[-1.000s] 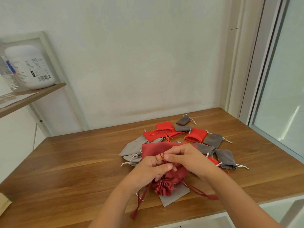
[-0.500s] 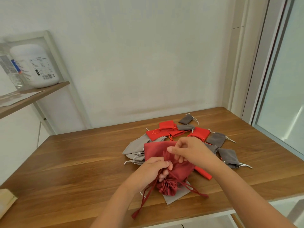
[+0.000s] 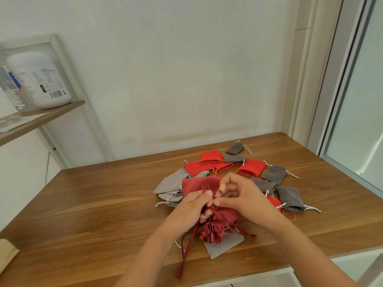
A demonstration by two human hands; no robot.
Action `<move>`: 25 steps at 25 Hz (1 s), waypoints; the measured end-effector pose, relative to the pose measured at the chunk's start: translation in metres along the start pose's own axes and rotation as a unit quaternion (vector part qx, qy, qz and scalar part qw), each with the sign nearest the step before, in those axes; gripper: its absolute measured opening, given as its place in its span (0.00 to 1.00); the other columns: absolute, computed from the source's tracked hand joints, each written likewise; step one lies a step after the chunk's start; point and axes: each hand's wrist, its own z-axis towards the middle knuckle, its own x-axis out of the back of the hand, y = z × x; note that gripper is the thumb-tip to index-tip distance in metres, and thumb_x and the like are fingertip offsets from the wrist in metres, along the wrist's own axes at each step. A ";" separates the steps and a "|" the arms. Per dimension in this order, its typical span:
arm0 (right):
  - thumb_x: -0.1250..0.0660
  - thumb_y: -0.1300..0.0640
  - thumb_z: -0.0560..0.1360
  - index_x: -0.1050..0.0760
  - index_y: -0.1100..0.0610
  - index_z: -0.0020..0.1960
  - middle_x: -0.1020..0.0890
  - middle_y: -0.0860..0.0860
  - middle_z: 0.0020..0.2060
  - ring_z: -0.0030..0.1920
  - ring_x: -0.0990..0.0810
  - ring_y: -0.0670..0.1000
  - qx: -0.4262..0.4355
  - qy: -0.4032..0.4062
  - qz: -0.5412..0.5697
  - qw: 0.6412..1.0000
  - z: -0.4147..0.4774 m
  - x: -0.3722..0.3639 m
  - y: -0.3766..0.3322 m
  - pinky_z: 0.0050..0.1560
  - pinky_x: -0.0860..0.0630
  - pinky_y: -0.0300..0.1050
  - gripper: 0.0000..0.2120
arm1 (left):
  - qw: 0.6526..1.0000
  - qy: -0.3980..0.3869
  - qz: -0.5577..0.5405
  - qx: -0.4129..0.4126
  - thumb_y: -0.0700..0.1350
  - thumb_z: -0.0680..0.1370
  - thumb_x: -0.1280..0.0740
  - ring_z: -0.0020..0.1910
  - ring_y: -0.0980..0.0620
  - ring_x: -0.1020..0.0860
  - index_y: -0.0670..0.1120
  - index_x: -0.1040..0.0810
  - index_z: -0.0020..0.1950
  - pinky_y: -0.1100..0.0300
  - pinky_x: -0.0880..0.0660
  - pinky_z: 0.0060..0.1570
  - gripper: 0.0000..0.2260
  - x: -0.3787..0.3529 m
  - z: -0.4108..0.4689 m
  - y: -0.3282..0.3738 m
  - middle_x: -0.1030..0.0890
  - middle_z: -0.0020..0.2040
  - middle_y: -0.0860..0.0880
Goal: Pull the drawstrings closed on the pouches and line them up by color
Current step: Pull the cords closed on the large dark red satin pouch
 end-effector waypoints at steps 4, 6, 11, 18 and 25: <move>0.32 0.69 0.73 0.29 0.57 0.44 0.25 0.46 0.35 0.36 0.29 0.47 0.025 0.018 -0.003 1.000 -0.002 0.000 0.009 0.37 0.31 0.41 0.10 | 0.999 0.027 -0.018 -0.007 0.46 0.83 0.44 0.28 0.56 0.32 0.44 0.23 0.45 0.66 0.33 0.31 0.13 0.002 0.001 -0.005 0.28 0.29 0.51; 0.33 0.69 0.74 0.30 0.57 0.45 0.25 0.44 0.36 0.36 0.29 0.46 0.030 0.024 0.028 0.999 -0.004 0.000 0.010 0.36 0.30 0.39 0.09 | 0.999 0.024 -0.040 -0.004 0.44 0.83 0.43 0.29 0.57 0.32 0.44 0.21 0.47 0.67 0.32 0.31 0.12 0.003 0.002 -0.009 0.28 0.29 0.52; 0.20 0.52 0.61 0.26 0.56 0.47 0.18 0.47 0.36 0.37 0.21 0.45 -0.053 0.029 -0.030 0.998 -0.011 -0.006 0.000 0.40 0.25 0.36 0.21 | 0.999 0.037 -0.036 -0.002 0.42 0.82 0.41 0.28 0.56 0.32 0.42 0.23 0.39 0.66 0.31 0.32 0.13 -0.001 0.002 -0.009 0.28 0.27 0.52; 0.23 0.55 0.68 0.15 0.50 0.41 0.17 0.46 0.30 0.30 0.24 0.38 -0.093 0.017 -0.110 0.989 -0.015 -0.016 0.002 0.33 0.30 0.33 0.02 | 0.999 0.022 -0.008 -0.029 0.42 0.81 0.40 0.29 0.58 0.29 0.41 0.21 0.43 0.67 0.29 0.34 0.12 -0.001 -0.001 0.000 0.24 0.28 0.54; 0.30 0.61 0.74 0.18 0.49 0.38 0.18 0.45 0.33 0.36 0.23 0.40 -0.074 0.016 -0.096 0.993 -0.016 -0.016 0.001 0.41 0.27 0.36 0.09 | 0.997 -0.060 0.031 -0.045 0.37 0.75 0.31 0.37 0.56 0.22 0.42 0.16 0.46 0.65 0.25 0.41 0.05 0.021 -0.007 0.008 0.17 0.39 0.45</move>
